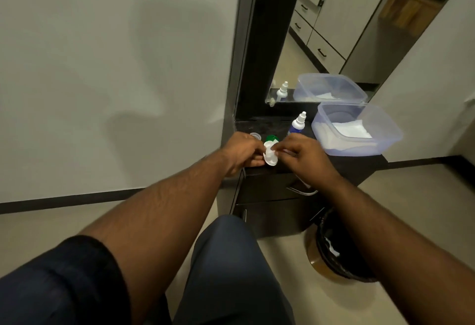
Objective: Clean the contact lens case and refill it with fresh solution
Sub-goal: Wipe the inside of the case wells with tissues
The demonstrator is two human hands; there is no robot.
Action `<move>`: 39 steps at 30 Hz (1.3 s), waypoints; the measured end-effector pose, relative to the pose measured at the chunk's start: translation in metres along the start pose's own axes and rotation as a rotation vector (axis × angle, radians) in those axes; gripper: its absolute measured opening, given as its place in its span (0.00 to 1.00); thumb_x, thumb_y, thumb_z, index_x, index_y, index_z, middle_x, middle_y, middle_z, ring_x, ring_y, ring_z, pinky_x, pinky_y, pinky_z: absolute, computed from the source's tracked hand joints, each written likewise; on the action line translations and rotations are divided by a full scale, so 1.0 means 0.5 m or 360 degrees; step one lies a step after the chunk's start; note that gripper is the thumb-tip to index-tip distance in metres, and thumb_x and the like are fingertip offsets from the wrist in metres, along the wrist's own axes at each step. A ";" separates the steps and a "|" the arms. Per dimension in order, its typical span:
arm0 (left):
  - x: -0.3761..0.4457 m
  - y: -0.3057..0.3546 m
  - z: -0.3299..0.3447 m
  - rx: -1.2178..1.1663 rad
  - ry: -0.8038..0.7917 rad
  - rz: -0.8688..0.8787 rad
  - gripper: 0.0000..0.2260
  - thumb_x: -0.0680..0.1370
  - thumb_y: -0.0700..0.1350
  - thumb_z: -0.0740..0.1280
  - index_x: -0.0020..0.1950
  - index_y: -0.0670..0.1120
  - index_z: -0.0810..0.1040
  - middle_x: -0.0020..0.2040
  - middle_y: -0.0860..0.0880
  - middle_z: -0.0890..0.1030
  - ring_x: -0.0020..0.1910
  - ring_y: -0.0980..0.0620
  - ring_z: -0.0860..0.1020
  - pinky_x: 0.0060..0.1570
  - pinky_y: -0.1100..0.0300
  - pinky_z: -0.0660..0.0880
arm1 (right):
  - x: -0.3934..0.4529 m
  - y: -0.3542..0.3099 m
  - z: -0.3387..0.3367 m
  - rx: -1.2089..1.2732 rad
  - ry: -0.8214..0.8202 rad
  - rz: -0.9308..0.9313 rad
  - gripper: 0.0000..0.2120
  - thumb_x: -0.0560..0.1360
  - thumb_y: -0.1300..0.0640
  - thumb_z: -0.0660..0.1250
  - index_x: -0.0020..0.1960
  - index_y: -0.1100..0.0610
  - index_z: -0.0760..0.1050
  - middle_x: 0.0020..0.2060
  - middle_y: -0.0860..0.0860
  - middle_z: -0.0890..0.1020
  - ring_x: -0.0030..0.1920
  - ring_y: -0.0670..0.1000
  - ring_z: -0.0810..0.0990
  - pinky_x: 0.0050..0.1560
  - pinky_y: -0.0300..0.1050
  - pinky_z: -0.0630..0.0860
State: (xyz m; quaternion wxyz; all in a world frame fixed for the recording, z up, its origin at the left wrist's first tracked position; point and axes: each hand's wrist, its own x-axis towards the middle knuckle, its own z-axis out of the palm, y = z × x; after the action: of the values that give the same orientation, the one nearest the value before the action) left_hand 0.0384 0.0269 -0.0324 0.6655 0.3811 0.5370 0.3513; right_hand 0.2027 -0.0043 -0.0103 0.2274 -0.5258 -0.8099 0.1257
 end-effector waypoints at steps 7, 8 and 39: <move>-0.003 0.004 -0.003 0.0084 -0.0009 0.0033 0.10 0.74 0.32 0.65 0.54 0.36 0.77 0.44 0.38 0.84 0.41 0.45 0.85 0.44 0.55 0.82 | 0.034 -0.021 -0.012 -0.0737 -0.0510 -0.0405 0.16 0.75 0.58 0.67 0.62 0.52 0.76 0.55 0.51 0.78 0.53 0.51 0.77 0.50 0.46 0.77; -0.004 0.005 -0.003 0.0100 -0.0014 0.0037 0.10 0.74 0.33 0.65 0.55 0.36 0.77 0.44 0.38 0.84 0.41 0.45 0.85 0.44 0.55 0.82 | 0.036 -0.023 -0.011 -0.0744 -0.0511 -0.0426 0.16 0.75 0.58 0.67 0.62 0.53 0.76 0.55 0.51 0.78 0.53 0.51 0.77 0.50 0.47 0.77; 0.002 0.002 0.001 0.0168 0.0038 0.0059 0.02 0.74 0.33 0.69 0.42 0.38 0.79 0.36 0.42 0.82 0.31 0.52 0.83 0.37 0.58 0.82 | 0.012 -0.018 -0.053 -0.0999 -0.0683 -0.0998 0.13 0.74 0.60 0.69 0.58 0.57 0.78 0.54 0.54 0.80 0.52 0.54 0.78 0.47 0.47 0.77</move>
State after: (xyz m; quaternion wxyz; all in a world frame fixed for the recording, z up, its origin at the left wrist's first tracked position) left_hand 0.0391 0.0281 -0.0321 0.6313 0.4213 0.5557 0.3393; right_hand 0.2068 -0.0038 0.0180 -0.0869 -0.2620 -0.9566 -0.0934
